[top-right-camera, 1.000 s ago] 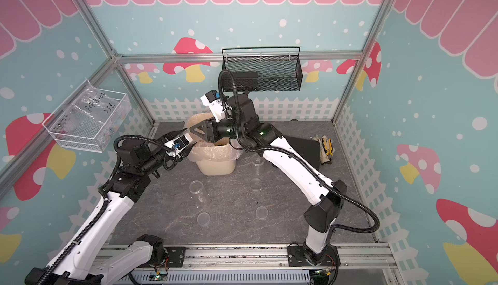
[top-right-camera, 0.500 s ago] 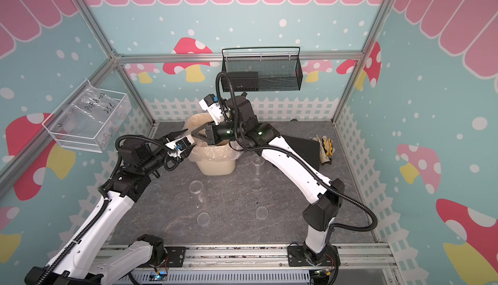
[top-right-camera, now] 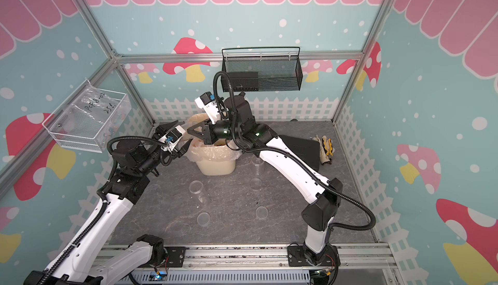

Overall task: Empty the moldy dried flower tea in the jars
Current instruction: Pour the moldy dried flower tea into the trash bin.

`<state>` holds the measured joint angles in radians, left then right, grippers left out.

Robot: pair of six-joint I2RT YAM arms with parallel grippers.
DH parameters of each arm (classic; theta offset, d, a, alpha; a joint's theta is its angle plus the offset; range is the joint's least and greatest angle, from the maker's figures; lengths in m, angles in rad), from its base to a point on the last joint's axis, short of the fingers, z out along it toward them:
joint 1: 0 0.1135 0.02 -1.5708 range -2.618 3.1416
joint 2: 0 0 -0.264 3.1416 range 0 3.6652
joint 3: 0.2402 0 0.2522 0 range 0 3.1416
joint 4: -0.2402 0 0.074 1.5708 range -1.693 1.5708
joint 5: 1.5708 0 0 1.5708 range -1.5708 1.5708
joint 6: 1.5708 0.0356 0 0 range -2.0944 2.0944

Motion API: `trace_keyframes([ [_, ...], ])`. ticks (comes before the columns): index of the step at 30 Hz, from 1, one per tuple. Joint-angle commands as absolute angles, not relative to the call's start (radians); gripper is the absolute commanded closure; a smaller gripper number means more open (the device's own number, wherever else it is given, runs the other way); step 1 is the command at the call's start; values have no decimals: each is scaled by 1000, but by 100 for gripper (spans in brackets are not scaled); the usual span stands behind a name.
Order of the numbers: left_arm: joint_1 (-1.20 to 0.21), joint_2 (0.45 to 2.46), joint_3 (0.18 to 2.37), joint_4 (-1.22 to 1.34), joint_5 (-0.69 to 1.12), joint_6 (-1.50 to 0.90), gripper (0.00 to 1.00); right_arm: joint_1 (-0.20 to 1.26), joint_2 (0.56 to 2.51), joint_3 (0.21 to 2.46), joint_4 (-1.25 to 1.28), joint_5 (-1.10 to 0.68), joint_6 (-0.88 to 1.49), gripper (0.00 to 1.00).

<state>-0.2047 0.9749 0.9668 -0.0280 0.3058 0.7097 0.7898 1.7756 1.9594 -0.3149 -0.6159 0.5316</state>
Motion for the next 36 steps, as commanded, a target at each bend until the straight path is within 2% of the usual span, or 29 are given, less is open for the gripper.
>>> trace_keyframes([
  [1,-201,967,959,30,329,654,22,787,1805,1977,-281,-622,521,100],
  [4,-200,969,944,60,323,648,19,784,1806,1976,-281,-603,510,100],
  [10,-195,950,925,80,322,632,3,769,1815,1976,-266,-570,502,100],
  [22,-187,889,856,158,290,537,2,734,1839,1976,-232,-572,503,100],
  [24,-187,851,840,194,249,422,2,727,1838,1974,-227,-566,503,100],
  [28,-187,757,843,212,84,-63,2,721,1825,1958,-193,-568,503,100],
  [29,-188,733,849,191,39,-195,5,721,1818,1948,-178,-568,503,100],
  [32,-187,706,931,-6,-39,-575,13,722,1798,1911,-131,-571,506,100],
  [36,-188,740,1055,-218,-14,-911,13,721,1775,1865,-71,-576,515,100],
])
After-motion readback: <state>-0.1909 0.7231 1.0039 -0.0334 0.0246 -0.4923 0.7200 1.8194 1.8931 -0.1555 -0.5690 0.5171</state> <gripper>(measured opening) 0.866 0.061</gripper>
